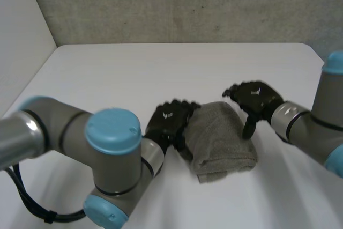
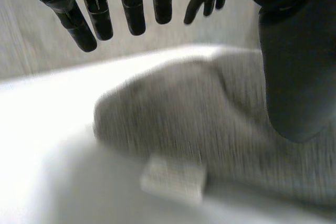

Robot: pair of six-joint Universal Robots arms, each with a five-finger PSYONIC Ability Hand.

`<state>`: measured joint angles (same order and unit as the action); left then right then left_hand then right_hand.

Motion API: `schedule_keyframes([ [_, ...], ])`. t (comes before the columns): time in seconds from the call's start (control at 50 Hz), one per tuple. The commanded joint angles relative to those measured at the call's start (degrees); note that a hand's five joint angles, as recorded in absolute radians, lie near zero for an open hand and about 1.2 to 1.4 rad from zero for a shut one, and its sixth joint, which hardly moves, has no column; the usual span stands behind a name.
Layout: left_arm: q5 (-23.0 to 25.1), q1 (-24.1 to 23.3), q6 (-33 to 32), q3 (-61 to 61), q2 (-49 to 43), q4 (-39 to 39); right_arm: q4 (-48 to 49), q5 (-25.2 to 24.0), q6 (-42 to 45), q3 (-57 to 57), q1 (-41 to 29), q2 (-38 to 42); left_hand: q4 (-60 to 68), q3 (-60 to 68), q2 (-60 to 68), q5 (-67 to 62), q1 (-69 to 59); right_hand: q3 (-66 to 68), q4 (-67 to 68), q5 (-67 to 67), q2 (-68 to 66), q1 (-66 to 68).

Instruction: Fold the towel.

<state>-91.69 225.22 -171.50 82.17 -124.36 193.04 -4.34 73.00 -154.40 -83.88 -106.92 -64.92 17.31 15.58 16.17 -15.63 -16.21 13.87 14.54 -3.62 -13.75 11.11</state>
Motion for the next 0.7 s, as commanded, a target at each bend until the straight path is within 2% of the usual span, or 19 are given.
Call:
schedule_keyframes([
  [0.02, 0.02, 0.74, 0.12, -1.4, 10.72, -1.61, -0.14, 2.22, -12.82, 5.56, 0.48, -9.68, -3.9, -2.17, -2.76, 12.22, 2.8, -3.87, -4.54, 3.62, 3.75, -1.11],
  [0.04, 0.02, 1.53, 0.12, -1.84, 14.02, -2.92, -0.14, 2.23, -12.86, 5.57, 0.49, -9.7, -3.9, -2.17, -2.76, 12.22, 2.8, -3.87, -4.54, 3.62, 3.75, -1.11],
  [0.08, -0.07, 2.68, 0.03, -2.19, 17.13, -4.78, -0.14, 7.13, -19.68, 7.41, 0.4, -13.9, -3.9, -2.17, -2.76, 12.22, 2.8, -3.87, -4.54, 3.62, 3.75, -1.11],
  [0.1, -0.24, 4.24, 0.03, -2.63, 19.74, -6.69, -0.14, 7.15, -19.71, 7.42, 0.4, -13.92, -3.9, -2.17, -2.76, 12.22, 2.8, -3.87, -4.54, 3.62, 3.75, -1.11],
  [0.12, -0.59, 6.09, 0.03, -3.24, 21.86, -8.89, -0.14, 10.46, -22.24, 7.59, 0.4, -15.4, -4.07, -2.34, -2.92, 12.39, 2.97, -3.87, -4.54, 3.62, 3.75, -1.11],
  [0.14, -0.59, 6.1, 0.03, -3.25, 21.88, -8.91, -0.14, 10.49, -22.26, 7.59, 0.4, -15.41, -4.07, -2.34, -2.93, 12.39, 2.97, -3.87, -4.54, 3.62, 3.75, -1.11],
  [0.18, -1.38, 7.86, 0.03, -3.86, 23.46, -11.19, -0.14, 16.36, -23.49, 7.33, 0.14, -17.08, -4.07, -2.34, -2.93, 12.39, 2.97, -3.87, -4.54, 3.62, 3.75, -1.11],
  [0.2, -2.43, 9.08, 0.03, -4.47, 24.68, -13.37, -0.14, 16.38, -23.49, 7.33, 0.14, -17.08, -4.4, -2.67, -3.26, 12.72, 3.3, -3.87, -4.54, 3.62, 3.75, -1.11],
  [0.24, -3.67, 10.15, 0.03, -5.18, 25.57, -15.06, -0.49, 20.15, -22.53, 7.07, -0.39, -17.08, -4.74, -3.01, -3.6, 13.06, 3.64, -3.87, -4.54, 3.62, 3.75, -1.11],
  [0.28, -5.25, 10.94, -0.15, -7.45, 26.01, -17.07, -0.41, 20.86, -22.0, 6.89, -0.57, -16.91, -4.74, -3.01, -3.6, 13.06, 3.64, -3.87, -4.54, 3.62, 3.75, -1.11],
  [0.44, -6.39, 11.11, -1.2, -8.26, 25.75, -22.18, -0.41, 21.3, -21.73, 6.54, -1.01, -16.82, -6.09, -4.36, -4.95, 14.41, 4.99, -3.87, -4.54, 3.62, 3.75, -1.11],
  [0.7, -6.48, 11.73, -2.52, -8.34, 25.66, -22.27, -0.41, 21.04, -21.56, 6.45, -1.97, -17.08, -6.09, -4.36, -4.94, 14.41, 4.99, -3.87, -4.54, 3.62, 3.75, -1.11],
])
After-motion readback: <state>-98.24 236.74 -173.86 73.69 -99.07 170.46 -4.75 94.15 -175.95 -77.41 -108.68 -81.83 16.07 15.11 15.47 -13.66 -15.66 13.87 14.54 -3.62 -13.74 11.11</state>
